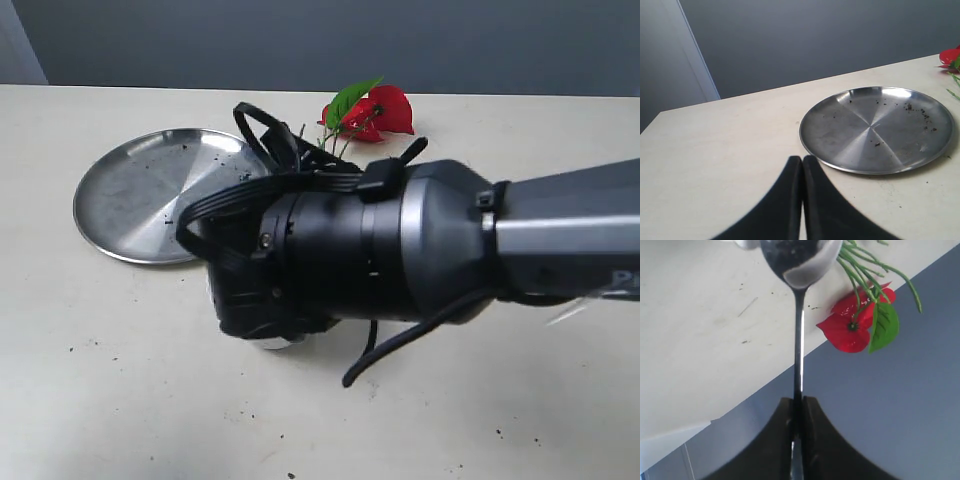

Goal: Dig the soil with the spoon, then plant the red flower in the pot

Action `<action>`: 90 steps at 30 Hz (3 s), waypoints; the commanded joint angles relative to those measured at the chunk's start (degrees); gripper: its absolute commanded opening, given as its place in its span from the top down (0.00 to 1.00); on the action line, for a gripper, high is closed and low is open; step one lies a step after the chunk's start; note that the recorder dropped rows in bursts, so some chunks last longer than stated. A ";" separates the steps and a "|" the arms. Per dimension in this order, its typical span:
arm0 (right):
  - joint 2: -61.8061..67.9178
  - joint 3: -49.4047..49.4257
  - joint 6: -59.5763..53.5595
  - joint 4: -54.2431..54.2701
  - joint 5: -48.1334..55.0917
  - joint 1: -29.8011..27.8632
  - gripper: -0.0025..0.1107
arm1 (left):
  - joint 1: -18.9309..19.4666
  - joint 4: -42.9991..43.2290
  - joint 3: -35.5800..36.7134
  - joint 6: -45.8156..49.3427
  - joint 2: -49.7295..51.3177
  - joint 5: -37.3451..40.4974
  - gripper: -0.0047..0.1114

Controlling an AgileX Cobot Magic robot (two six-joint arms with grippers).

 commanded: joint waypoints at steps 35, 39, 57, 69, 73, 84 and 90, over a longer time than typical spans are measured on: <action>1.83 0.24 -4.83 0.49 -9.57 0.30 0.98 | -0.09 0.04 0.11 -0.28 -0.24 -0.35 0.96; 3.31 0.24 -4.82 -0.05 -10.59 0.45 0.98 | -0.09 0.04 0.11 -0.28 -0.24 -0.35 0.96; 0.53 0.24 -2.54 -8.74 -6.70 -2.62 0.98 | -0.09 0.04 0.11 -0.28 -0.24 -0.08 0.96; 0.68 0.24 -2.89 -2.83 -10.67 -2.62 0.98 | -0.09 0.04 0.11 -0.28 -0.24 -0.08 0.96; 3.15 0.24 -3.03 -2.72 -10.78 -2.51 0.98 | -0.09 0.04 0.11 -0.28 -0.24 -0.19 0.96; 3.78 0.24 2.31 -11.65 -8.46 -2.62 0.98 | -0.09 0.04 0.11 -0.28 -0.24 -0.19 0.96; -1.45 -5.18 4.87 -3.21 -10.10 -4.72 0.98 | -0.09 0.04 0.11 -0.28 -0.24 -0.35 0.96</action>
